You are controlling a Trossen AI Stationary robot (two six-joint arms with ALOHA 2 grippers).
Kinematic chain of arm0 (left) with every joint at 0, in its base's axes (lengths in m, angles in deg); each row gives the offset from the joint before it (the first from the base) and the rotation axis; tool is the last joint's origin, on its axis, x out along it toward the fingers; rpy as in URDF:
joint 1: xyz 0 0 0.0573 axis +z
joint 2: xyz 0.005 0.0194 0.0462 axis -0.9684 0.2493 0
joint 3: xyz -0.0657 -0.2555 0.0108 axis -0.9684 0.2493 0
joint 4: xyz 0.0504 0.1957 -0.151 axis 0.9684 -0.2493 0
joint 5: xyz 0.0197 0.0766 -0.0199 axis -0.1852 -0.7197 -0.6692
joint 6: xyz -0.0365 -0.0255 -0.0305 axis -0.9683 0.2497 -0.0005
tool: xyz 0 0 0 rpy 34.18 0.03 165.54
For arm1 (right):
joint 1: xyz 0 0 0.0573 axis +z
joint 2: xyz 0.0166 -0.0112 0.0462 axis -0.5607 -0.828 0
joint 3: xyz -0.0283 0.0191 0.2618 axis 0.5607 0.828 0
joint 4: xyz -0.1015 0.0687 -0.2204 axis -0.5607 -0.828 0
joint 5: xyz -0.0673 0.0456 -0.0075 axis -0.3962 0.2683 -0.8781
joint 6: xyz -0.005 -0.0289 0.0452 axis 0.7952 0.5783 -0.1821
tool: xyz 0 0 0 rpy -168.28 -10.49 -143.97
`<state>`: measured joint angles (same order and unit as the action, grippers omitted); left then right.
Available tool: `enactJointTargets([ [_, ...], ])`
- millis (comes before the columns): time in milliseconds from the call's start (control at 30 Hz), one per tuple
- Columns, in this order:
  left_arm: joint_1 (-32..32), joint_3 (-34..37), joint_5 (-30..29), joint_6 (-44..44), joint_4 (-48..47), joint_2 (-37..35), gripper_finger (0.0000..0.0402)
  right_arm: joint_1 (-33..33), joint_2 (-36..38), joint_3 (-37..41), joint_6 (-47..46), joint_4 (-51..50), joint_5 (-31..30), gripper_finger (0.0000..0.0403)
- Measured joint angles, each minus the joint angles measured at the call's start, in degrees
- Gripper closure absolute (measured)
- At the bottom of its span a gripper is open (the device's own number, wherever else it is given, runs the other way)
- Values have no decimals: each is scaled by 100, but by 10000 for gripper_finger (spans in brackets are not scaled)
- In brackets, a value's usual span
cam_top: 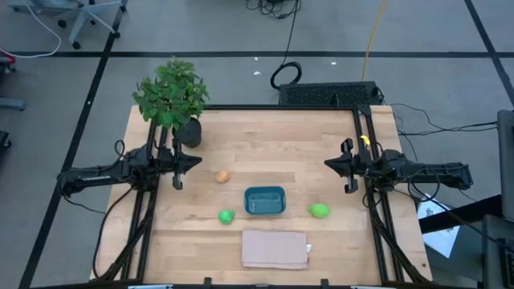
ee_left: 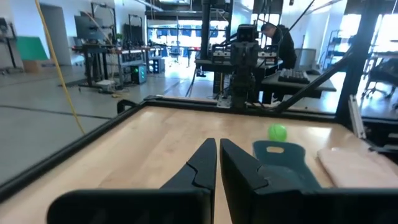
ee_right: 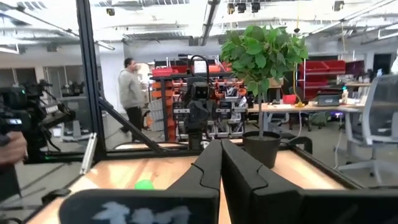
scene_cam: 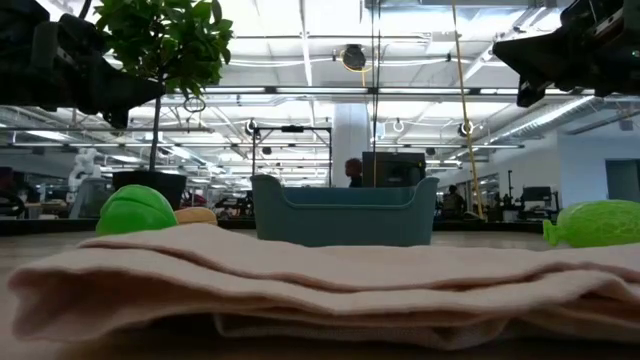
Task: Pick and placing Produce into tupperware
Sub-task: Put the green pear into the blue bin
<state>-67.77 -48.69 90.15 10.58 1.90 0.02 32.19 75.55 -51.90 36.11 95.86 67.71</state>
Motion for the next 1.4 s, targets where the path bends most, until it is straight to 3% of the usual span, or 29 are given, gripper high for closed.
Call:
enactJointTargets([
  [300, 0, 0, 5, -46, 124, 0, 376, 2, 0, 2, 309, 129, 0, 403],
  [433, -27, 0, 379, -24, 213, 0, 376, 1, 0, 1, 307, 127, 0, 403],
  [700, -574, 0, 518, -9, 611, 52, 376, 0, 0, 1, 309, 105, 0, 403],
  [1067, -1806, -762, -822, 533, 651, 1166, 376, 2, 0, 2, 318, 103, 0, 403],
  [1400, -2789, -2044, -2147, 515, -424, 2524, 376, 1, 0, 0, 469, 89, -1, 403],
])
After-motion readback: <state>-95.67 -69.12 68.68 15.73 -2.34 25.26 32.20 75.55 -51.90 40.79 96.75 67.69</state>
